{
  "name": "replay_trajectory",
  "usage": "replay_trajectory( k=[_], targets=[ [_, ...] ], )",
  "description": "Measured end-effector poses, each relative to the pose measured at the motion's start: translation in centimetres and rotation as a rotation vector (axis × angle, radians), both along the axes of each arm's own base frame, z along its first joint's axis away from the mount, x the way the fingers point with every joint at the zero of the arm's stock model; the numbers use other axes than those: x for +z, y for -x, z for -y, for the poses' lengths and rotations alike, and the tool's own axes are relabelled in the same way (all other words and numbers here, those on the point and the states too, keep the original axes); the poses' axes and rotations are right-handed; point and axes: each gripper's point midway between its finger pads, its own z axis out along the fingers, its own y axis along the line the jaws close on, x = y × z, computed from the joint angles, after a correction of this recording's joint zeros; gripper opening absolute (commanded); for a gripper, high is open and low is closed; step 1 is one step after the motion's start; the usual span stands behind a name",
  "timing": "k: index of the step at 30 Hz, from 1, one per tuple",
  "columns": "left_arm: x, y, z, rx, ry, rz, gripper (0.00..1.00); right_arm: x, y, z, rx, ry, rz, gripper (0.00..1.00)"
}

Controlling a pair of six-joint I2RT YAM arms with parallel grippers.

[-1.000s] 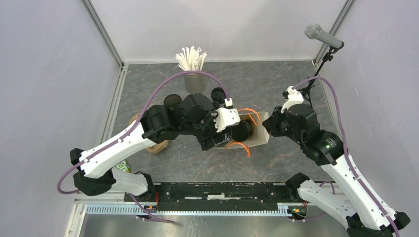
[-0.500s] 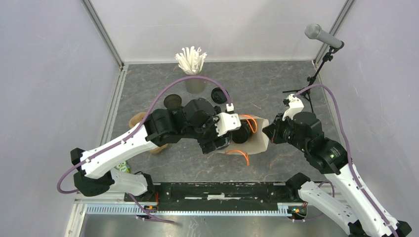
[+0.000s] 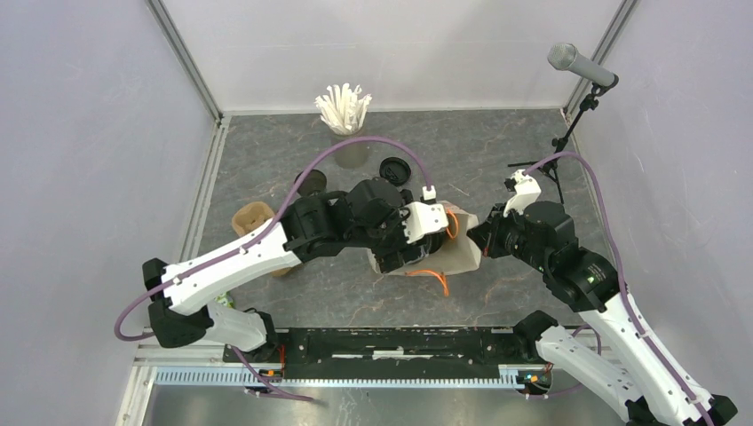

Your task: Pack the takeout coffee

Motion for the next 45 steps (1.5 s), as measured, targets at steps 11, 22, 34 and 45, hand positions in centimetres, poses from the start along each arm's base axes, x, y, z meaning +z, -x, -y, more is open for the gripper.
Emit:
replay_trajectory(
  k=[11,22,34,45],
  targets=[
    [-0.6,-1.2,2.6,-0.001,0.026,0.024,0.45,0.0,0.0,-0.5,0.026,-0.012,0.01,0.0],
    [-2.1,-2.5,4.2,0.0,0.009,0.061,0.44,0.2,0.3,-0.5,0.048,-0.008,0.03,0.0],
    [-3.5,-3.7,6.9,-0.024,0.024,0.089,0.43,-0.1,0.5,-0.6,0.067,-0.002,0.031,0.0],
    [-1.9,-3.7,7.1,-0.026,0.055,0.102,0.43,-0.3,0.5,-0.5,0.065,0.001,0.029,0.0]
  ],
)
